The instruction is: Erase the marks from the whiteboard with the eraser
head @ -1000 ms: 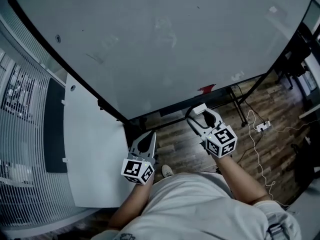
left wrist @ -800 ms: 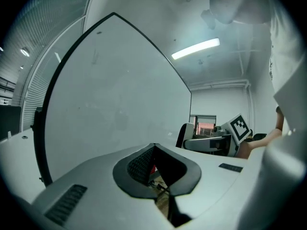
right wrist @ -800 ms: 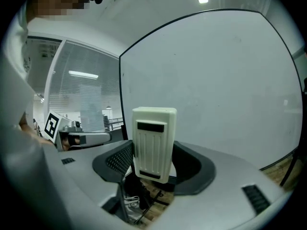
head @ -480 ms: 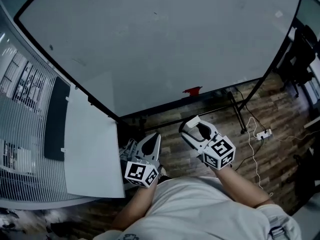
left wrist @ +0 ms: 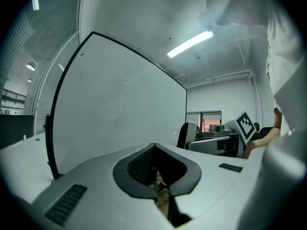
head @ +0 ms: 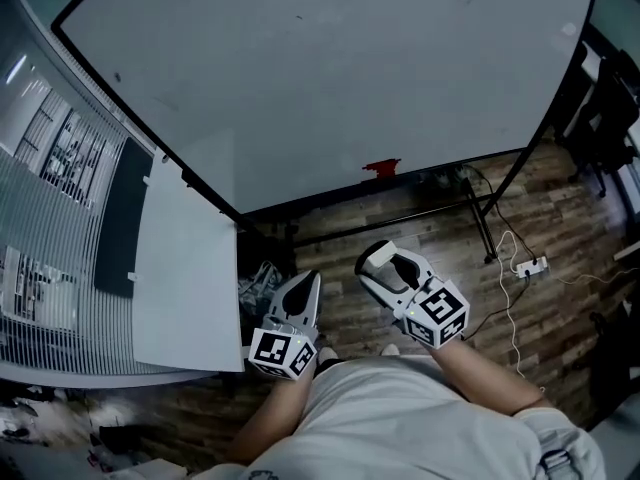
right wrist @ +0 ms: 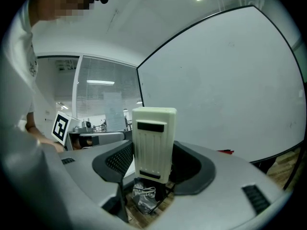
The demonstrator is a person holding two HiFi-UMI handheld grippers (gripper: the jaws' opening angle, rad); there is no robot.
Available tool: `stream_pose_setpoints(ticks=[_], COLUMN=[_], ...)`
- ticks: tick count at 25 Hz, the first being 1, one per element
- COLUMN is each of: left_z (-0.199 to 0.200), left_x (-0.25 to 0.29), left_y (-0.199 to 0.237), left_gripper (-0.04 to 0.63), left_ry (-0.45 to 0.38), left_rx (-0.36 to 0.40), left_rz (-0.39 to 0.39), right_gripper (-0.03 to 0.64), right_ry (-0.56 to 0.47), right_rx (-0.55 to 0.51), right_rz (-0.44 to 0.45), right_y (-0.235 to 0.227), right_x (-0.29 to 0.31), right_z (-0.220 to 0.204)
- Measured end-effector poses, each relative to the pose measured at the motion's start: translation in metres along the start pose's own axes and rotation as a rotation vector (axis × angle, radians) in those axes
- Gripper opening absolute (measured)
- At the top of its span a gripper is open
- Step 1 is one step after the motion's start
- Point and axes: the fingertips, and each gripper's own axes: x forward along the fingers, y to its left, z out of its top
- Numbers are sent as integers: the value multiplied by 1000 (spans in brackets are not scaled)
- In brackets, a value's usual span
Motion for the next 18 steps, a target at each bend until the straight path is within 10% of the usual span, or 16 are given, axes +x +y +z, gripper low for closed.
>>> stream_pose_setpoints(ticks=[18], left_z=[10], left_x=[-136], left_y=[2], left_gripper=[6], left_ry=[7], left_rx=[-11], left_rz=[-85], right_gripper=[245], right_ry=[-66], right_rx=[-30], right_rz=[-62], right_y=[162], right_x=[-8], right_z=[-8])
